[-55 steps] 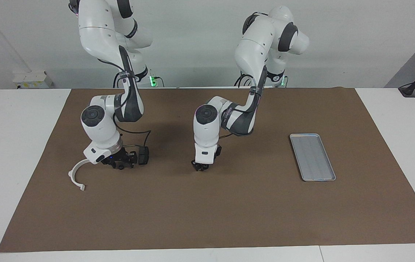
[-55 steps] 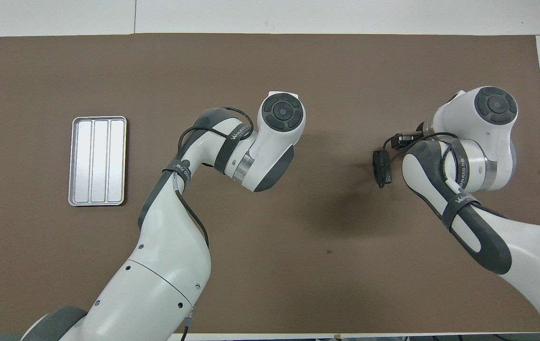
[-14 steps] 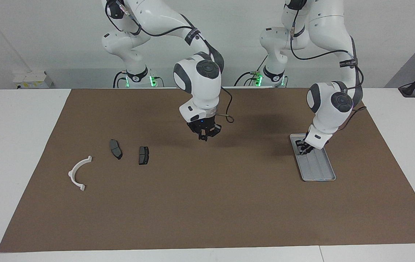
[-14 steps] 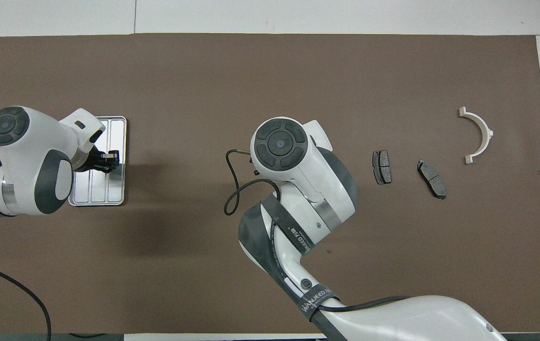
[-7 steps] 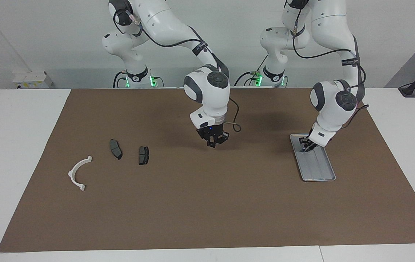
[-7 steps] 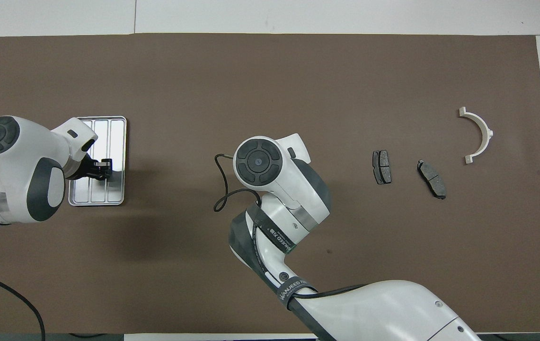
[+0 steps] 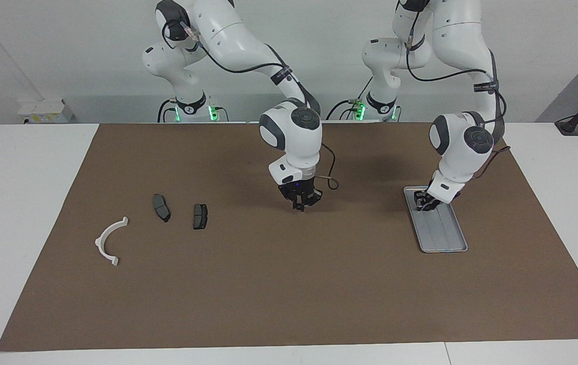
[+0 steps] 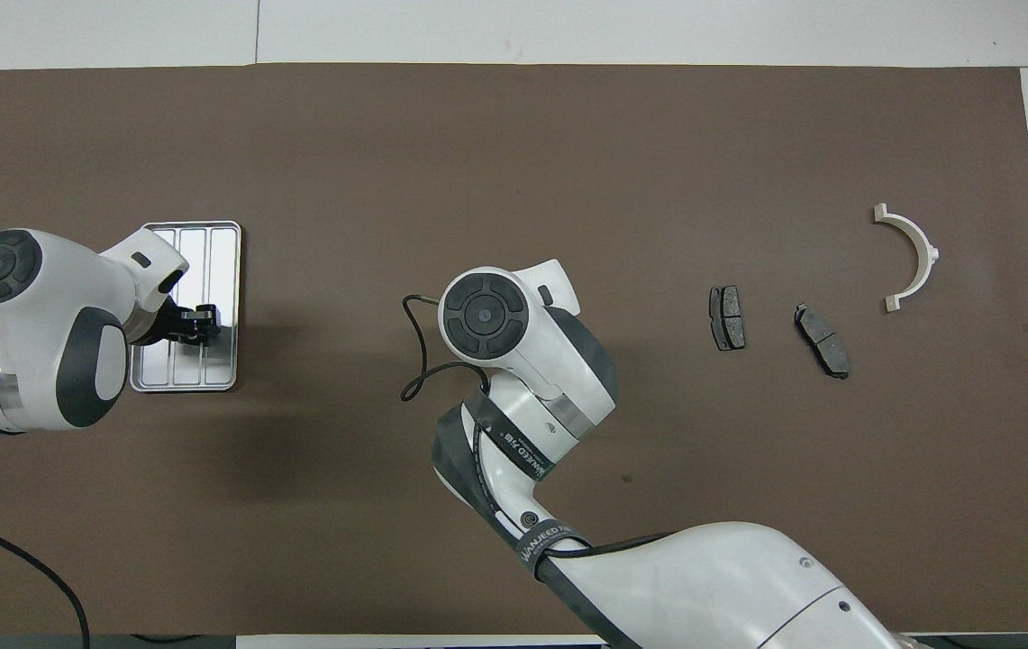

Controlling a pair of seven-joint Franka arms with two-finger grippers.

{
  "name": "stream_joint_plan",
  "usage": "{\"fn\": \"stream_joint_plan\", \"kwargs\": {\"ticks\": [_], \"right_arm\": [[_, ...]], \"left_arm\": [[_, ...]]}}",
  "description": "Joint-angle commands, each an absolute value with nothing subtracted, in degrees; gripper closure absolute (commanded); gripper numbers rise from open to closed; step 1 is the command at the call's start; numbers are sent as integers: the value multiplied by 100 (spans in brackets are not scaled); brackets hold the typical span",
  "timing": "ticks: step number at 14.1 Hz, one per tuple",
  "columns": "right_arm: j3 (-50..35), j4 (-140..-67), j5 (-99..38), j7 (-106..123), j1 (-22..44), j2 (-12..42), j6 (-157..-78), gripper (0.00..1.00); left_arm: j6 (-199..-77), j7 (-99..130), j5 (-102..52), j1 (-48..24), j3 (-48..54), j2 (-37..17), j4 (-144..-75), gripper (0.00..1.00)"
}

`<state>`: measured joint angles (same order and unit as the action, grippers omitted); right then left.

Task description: Pick bearing gear from pile to tray

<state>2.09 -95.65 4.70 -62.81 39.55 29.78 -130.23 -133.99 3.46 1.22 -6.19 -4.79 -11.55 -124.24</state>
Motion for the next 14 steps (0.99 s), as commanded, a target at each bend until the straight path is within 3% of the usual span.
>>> {"fn": "stream_joint_plan", "kwargs": {"ticks": [1,5,6,7,8,9,11,14], "right_arm": [[211,-9475,624,-6469,3938,3155,-13306,100],[211,-9483,624,-6460,3885,3217,-13465,100],[211,-9492,624,-6451,3876,3217,-13465,95],[211,-9501,615,-6451,3859,3217,-13465,56],[211,-9510,615,-6442,3858,3217,-13465,31],[211,-9518,615,-6442,3850,3217,-13465,18],[220,-9519,615,-6416,3824,3225,-13465,8],[255,-9379,633,-6198,3666,3243,-13342,8]], "left_arm": [[-13509,272,149,-545,-439,-1019,-12482,0],[-12939,325,-236,-659,-378,-1046,-11709,0],[-12868,377,-385,-807,-378,-1046,-11637,0],[-12876,526,-474,-930,-378,-1037,-11637,0],[-12902,780,-483,-1071,-378,-1046,-11637,0],[-12911,904,-483,-1142,-378,-1046,-11637,0],[-12902,1019,-483,-1309,-378,-1046,-11619,0],[-12946,1956,-492,-1738,-352,-1081,-11479,0]]}}
